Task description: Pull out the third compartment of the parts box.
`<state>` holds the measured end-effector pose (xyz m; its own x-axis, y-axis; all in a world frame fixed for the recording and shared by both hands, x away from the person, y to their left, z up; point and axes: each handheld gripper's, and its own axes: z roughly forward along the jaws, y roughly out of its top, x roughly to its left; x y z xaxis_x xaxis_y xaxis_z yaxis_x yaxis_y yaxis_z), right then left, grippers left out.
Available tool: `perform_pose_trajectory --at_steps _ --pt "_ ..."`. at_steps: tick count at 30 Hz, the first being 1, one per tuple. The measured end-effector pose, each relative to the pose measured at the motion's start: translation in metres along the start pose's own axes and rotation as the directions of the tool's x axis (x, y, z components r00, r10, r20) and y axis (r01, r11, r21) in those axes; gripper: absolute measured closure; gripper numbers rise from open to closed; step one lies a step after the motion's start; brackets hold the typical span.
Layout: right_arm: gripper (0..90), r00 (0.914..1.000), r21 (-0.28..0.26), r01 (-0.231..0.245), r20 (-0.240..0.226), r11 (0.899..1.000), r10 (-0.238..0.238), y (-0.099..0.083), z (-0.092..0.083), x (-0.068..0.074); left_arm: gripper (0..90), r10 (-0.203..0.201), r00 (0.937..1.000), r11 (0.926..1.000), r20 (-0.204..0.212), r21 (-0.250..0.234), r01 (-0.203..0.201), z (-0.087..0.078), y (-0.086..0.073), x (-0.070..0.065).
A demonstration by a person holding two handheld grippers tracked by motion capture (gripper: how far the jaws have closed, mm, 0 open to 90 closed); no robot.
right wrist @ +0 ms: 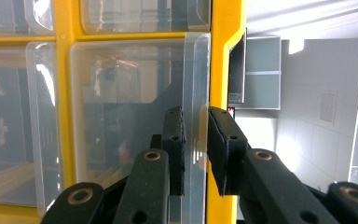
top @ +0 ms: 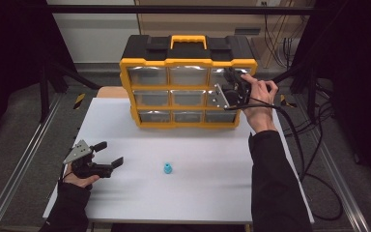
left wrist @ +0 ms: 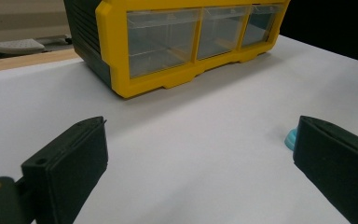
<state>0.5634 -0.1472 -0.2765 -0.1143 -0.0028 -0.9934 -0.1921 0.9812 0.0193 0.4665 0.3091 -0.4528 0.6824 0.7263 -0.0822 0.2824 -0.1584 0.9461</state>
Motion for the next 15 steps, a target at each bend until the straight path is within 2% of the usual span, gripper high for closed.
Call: perform_pose_trajectory --at_steps 4,15 --pt "77.6 0.9999 0.003 0.014 0.005 1.0 -0.014 0.0006 -0.0001 0.0002 2.6 -0.001 1.0 1.0 0.0 -0.002 0.001 -0.0002 0.0001 0.0001" --pt "77.6 0.9998 0.006 0.016 -0.008 1.0 -0.016 0.0015 -0.0034 -0.0004 2.7 0.001 1.0 1.0 -0.001 -0.003 -0.001 -0.0004 0.0003 0.0001"
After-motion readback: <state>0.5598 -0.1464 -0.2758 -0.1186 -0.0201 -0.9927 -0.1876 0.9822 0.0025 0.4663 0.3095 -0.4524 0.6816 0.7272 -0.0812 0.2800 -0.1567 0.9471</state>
